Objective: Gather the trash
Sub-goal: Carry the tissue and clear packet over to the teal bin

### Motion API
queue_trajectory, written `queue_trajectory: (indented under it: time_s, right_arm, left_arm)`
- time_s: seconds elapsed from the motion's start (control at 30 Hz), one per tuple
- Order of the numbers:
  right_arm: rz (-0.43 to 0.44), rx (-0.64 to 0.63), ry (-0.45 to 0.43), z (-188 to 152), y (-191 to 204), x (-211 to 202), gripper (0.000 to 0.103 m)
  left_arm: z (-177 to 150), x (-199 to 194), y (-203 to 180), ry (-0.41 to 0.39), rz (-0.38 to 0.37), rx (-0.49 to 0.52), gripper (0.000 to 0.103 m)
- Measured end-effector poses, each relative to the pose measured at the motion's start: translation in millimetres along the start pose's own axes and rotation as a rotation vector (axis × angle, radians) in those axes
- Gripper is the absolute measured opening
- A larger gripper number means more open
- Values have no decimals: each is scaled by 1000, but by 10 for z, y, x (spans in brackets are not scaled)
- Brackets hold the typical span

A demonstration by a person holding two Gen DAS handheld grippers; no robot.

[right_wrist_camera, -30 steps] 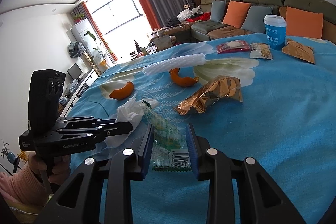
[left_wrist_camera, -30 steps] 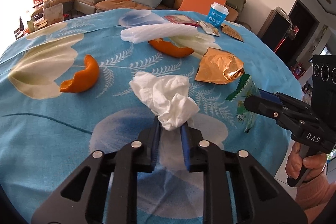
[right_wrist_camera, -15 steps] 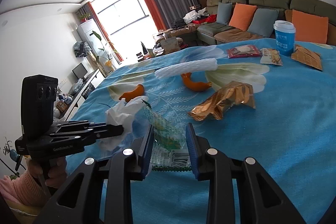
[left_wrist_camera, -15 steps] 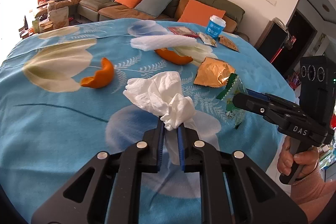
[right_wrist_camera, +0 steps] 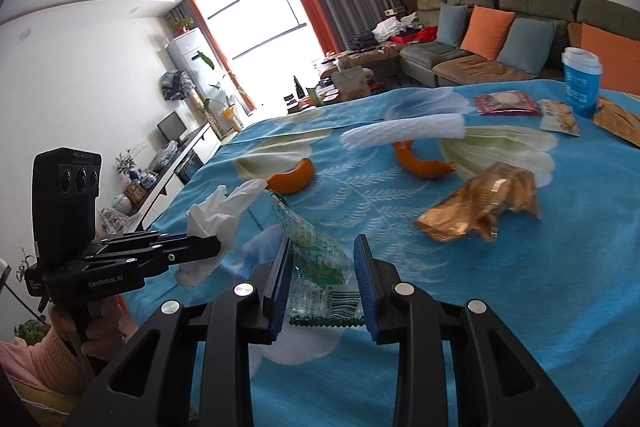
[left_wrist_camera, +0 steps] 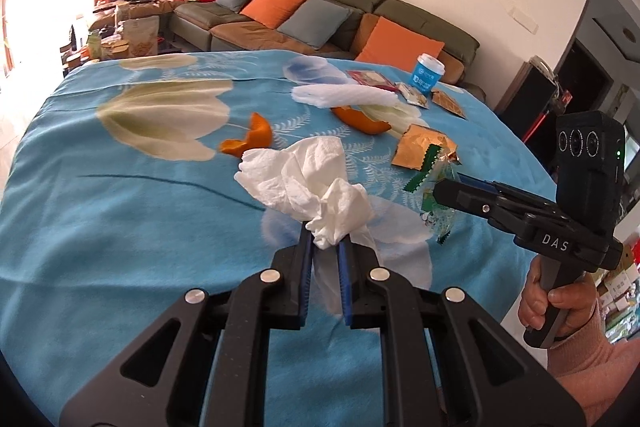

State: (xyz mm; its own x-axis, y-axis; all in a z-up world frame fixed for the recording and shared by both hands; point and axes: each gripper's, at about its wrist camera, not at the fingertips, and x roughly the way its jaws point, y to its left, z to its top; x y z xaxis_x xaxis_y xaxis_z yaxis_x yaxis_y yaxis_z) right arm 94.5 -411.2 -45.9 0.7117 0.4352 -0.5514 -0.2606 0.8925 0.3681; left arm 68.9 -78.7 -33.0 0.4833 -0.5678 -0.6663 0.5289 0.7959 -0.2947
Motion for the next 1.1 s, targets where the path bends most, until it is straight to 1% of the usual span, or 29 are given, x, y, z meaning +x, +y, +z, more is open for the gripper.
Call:
queue_trajectory:
  time_s: [0.73,1.1]
  right_arm:
    - [136,-78,46,106,603,409,29]
    - [194,-118,73,122,924,595,29]
  left_arm:
    - [-336,-703,432,-73,83,-74,12]
    - [-439,-964,673,-103,131,-119,12]
